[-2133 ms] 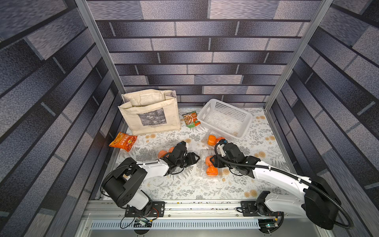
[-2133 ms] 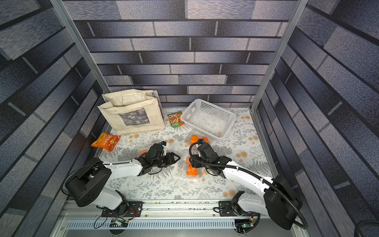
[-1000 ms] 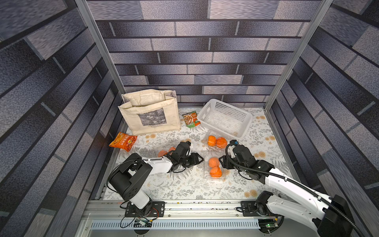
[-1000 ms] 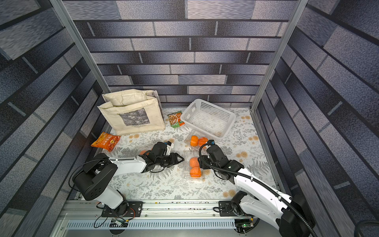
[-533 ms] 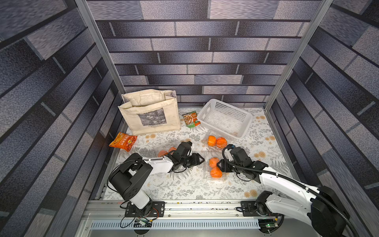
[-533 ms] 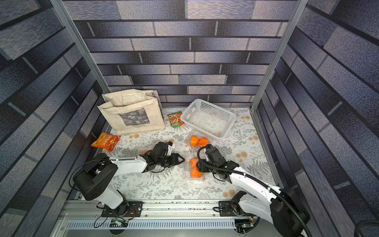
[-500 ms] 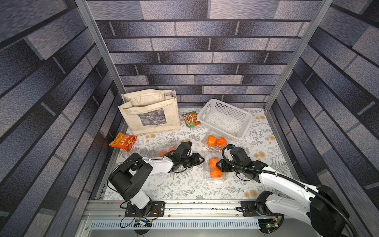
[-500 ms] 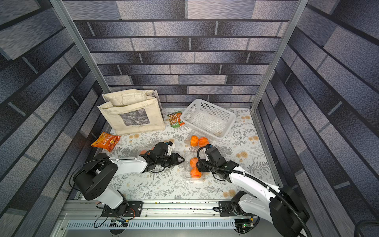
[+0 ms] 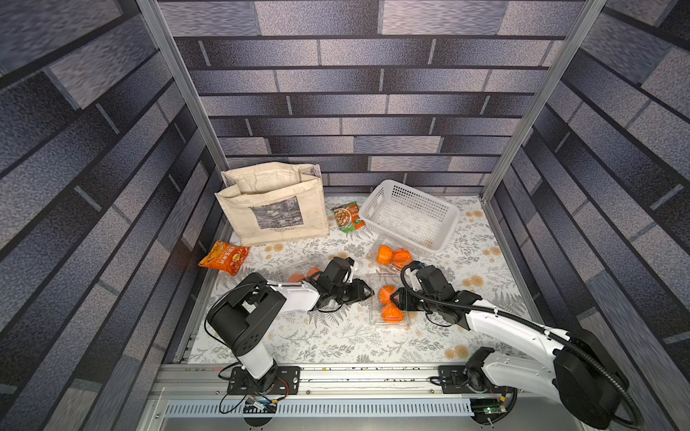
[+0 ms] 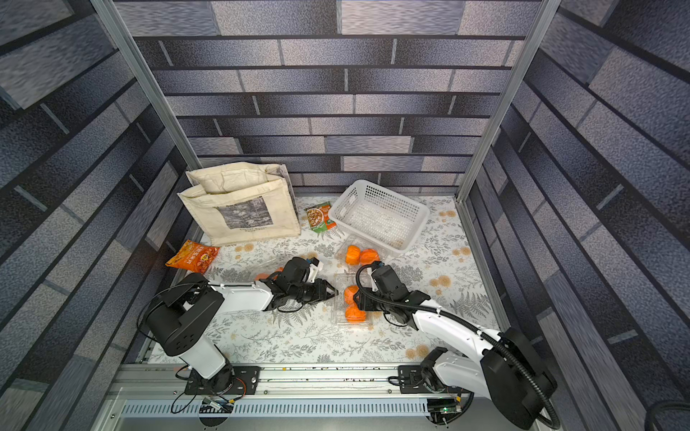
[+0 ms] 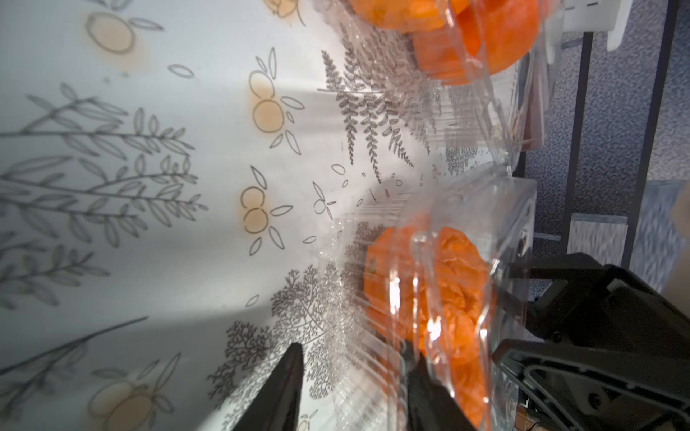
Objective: Take oranges out of containers
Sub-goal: Adjust the packing box at the center of the board.
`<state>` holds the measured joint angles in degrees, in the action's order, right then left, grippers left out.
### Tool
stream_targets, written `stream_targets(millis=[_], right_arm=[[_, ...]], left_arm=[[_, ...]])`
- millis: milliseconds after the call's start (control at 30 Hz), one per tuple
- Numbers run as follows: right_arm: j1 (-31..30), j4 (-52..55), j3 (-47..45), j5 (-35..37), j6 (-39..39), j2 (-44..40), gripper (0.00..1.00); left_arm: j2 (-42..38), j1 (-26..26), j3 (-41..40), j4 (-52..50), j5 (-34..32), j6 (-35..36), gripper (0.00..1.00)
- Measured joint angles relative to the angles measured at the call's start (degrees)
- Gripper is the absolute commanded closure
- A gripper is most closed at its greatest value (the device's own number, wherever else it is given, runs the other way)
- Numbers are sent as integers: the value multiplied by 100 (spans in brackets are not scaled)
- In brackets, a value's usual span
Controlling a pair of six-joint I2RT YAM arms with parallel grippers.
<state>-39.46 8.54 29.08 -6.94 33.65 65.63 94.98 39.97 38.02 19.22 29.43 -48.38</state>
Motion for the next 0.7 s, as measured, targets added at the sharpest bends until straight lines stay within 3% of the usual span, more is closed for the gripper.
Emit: stream_targets(millis=[233,367,533,700], right_arm=[[0,-4,0,0,-4,0,41],[0,-4,9,0,-13,0,41],[-4,28,33,4,-120,-33,26],[-4,356,81,240,-299,-544,23]], left_arm=[[-144,57,13,63,-20,76,100],[-190,68,2,48,-90,131,100],[-223,72,-35,83,-111,125,100],[-629,70,-170,118,-164,68,100]])
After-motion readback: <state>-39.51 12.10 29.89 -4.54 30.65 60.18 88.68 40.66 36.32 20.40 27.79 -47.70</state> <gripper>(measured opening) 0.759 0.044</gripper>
